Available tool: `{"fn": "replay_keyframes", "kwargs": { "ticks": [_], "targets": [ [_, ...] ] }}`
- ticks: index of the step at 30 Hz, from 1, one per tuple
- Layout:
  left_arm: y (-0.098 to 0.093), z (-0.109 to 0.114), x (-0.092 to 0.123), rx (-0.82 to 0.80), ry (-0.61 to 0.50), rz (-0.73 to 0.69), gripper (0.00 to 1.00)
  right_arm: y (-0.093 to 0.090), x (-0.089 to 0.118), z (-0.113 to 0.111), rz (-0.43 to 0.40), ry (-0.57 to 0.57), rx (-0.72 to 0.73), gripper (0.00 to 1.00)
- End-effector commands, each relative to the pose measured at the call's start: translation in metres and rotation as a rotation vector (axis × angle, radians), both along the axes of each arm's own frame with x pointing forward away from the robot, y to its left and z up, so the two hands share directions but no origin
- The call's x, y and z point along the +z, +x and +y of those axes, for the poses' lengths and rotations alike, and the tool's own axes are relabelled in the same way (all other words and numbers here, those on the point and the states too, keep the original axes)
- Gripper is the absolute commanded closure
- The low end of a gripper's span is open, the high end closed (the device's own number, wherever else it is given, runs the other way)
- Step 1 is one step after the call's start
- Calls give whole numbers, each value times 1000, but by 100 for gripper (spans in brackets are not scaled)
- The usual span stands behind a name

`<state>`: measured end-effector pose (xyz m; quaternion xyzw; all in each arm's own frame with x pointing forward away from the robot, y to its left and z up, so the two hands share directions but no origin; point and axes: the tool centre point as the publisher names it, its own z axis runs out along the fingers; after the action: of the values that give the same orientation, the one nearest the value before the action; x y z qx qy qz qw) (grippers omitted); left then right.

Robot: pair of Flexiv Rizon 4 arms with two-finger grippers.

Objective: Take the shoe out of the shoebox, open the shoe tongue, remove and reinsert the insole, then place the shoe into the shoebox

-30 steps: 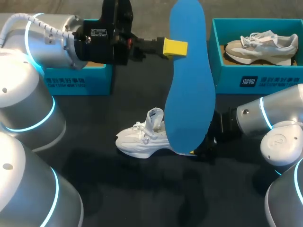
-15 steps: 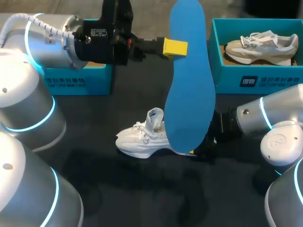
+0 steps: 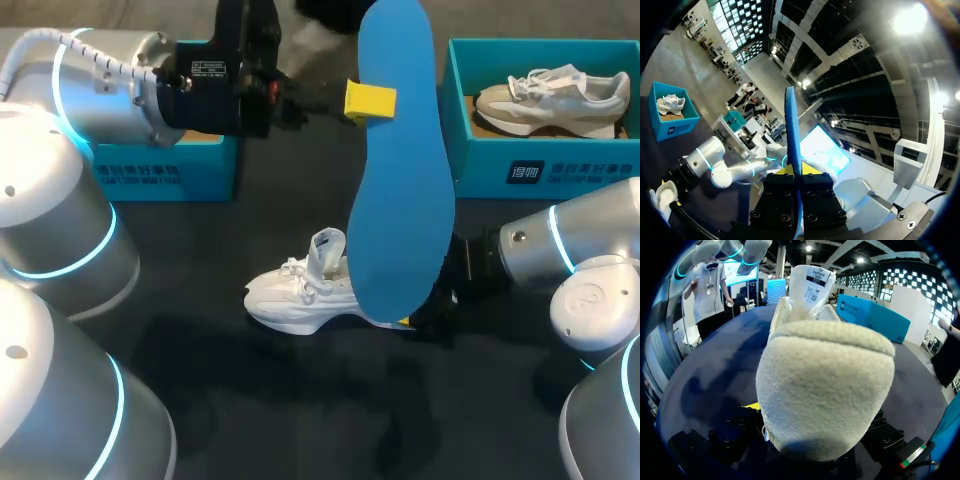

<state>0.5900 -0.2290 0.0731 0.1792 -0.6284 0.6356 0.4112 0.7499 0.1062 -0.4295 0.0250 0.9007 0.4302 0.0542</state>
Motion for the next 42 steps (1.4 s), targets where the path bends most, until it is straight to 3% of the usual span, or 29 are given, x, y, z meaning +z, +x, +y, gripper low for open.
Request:
{"fn": "replay_keyframes", "kwargs": {
  "ticks": [1, 2, 3, 14, 20, 22, 24, 27, 30, 33, 42],
  "targets": [
    [0, -1, 0, 0, 0, 0, 100, -1, -1, 0, -2, -21, -13, 70],
    [0, -1, 0, 0, 0, 0, 100, -1, 0, -1, -1, -6, -16, 54],
    [0, -1, 0, 0, 0, 0, 100, -1, 1, -2, -2, -19, -21, 0],
    [0, -1, 0, 0, 0, 0, 100, -9, 23, -3, 31, -166, -55, 0],
    [0, -1, 0, 0, 0, 0, 100, -6, 35, -6, 64, -321, -134, 0],
    [0, -1, 0, 0, 0, 0, 100, -3, 37, -9, 75, -435, -173, 0],
    [0, -1, 0, 0, 0, 0, 100, -2, 41, -10, 81, -454, -173, 0],
    [0, -1, 0, 0, 0, 0, 100, -2, 46, -8, 97, -581, -194, 0],
    [0, -1, 0, 0, 0, 0, 100, -3, 50, -7, 129, -594, -194, 0],
    [0, -1, 0, 0, 0, 0, 100, -3, 55, -6, 114, -669, -223, 0],
    [0, -1, 0, 0, 0, 0, 100, -9, 73, -16, 87, -754, -235, 0]
  ]
}}
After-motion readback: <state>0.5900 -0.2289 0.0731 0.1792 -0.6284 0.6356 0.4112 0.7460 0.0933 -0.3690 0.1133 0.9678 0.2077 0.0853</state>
